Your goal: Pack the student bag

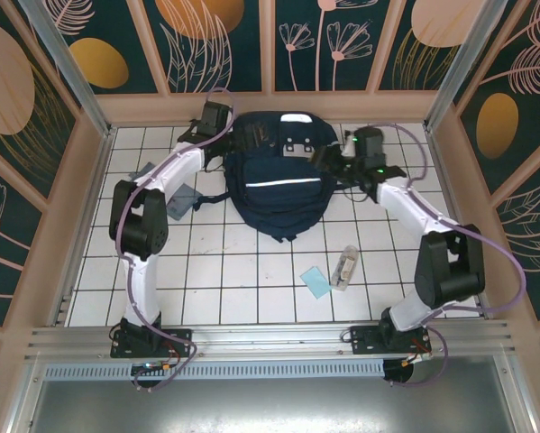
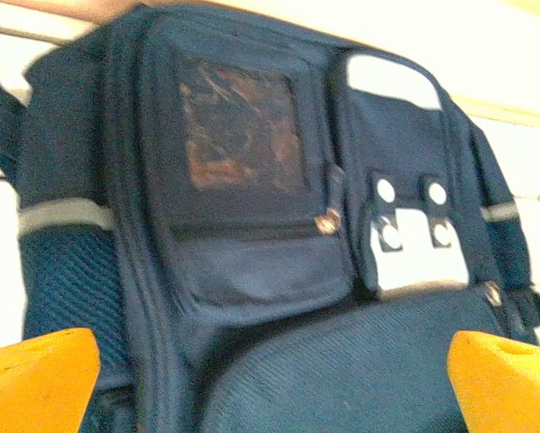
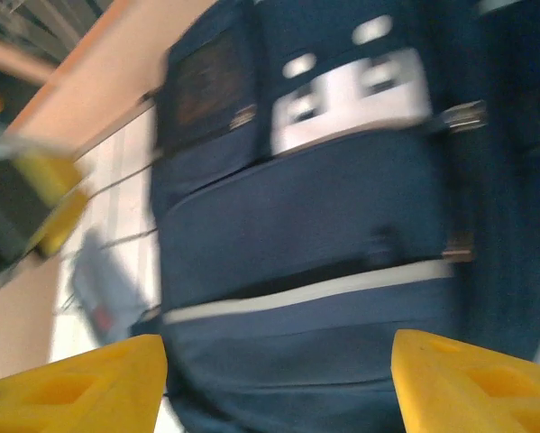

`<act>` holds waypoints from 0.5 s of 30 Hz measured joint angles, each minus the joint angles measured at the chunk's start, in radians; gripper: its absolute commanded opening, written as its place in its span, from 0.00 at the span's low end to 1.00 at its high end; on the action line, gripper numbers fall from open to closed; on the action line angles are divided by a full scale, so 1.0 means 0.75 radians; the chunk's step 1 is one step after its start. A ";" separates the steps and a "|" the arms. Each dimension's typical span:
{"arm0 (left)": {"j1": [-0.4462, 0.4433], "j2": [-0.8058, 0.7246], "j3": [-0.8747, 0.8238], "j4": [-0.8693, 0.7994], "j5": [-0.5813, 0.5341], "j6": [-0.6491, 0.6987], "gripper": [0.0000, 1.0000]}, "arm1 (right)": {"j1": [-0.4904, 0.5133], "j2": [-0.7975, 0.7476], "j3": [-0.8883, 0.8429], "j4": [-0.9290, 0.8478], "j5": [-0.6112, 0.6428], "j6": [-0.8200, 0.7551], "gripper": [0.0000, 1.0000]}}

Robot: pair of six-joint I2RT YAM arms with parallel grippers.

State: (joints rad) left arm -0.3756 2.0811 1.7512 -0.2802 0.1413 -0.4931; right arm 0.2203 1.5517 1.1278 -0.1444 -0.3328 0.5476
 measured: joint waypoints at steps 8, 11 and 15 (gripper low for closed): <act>-0.356 -0.021 0.000 -0.054 -0.052 0.046 0.76 | -0.262 -0.015 -0.222 -0.040 0.074 -0.041 0.67; -0.456 0.068 0.141 -0.123 -0.079 0.050 0.75 | -0.308 -0.015 -0.273 -0.036 0.060 -0.040 0.66; -0.526 0.282 0.459 -0.243 -0.163 0.060 0.74 | -0.355 -0.015 -0.324 -0.025 0.017 -0.038 0.63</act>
State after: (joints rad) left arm -0.7704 2.2925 2.0956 -0.4625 0.0189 -0.4480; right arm -0.0456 1.5402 0.8848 -0.1631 -0.3202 0.5194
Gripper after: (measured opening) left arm 0.746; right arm 0.635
